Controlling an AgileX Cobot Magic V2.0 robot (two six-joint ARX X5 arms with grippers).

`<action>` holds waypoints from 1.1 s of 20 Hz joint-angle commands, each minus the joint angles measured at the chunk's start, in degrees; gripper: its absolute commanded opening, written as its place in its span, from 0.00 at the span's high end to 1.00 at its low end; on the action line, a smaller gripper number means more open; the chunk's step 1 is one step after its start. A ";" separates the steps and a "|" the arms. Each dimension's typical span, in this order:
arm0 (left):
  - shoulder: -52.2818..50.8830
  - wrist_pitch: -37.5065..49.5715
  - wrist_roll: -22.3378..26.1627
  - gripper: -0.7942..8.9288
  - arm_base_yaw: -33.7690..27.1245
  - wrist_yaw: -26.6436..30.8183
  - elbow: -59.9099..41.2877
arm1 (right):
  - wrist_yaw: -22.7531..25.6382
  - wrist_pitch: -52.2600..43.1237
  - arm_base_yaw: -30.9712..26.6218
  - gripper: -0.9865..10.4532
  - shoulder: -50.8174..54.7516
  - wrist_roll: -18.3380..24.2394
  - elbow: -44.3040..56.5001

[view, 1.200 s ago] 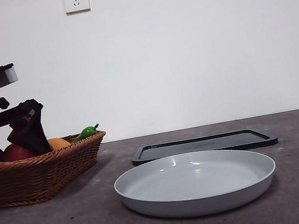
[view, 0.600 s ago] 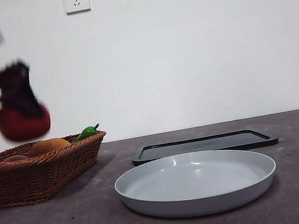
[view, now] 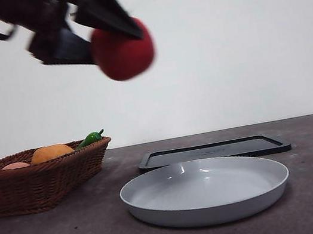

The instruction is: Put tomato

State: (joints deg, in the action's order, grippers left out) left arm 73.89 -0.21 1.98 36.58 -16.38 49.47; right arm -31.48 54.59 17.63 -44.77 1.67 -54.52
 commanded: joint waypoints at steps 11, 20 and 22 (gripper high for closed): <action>21.92 10.64 0.17 0.60 7.76 3.13 0.94 | 0.02 -0.48 0.28 0.55 -0.46 -0.17 -1.09; 25.33 10.43 0.55 0.59 7.80 3.13 0.94 | 0.02 -0.48 0.28 0.55 -0.48 -0.17 -1.09; 25.33 10.27 0.55 0.49 7.80 3.13 0.94 | 0.00 -0.48 0.28 0.55 -0.48 -0.17 -1.09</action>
State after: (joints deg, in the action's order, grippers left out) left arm 98.10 9.45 2.04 43.75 -13.37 49.47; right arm -31.48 54.59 17.63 -44.77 1.67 -54.52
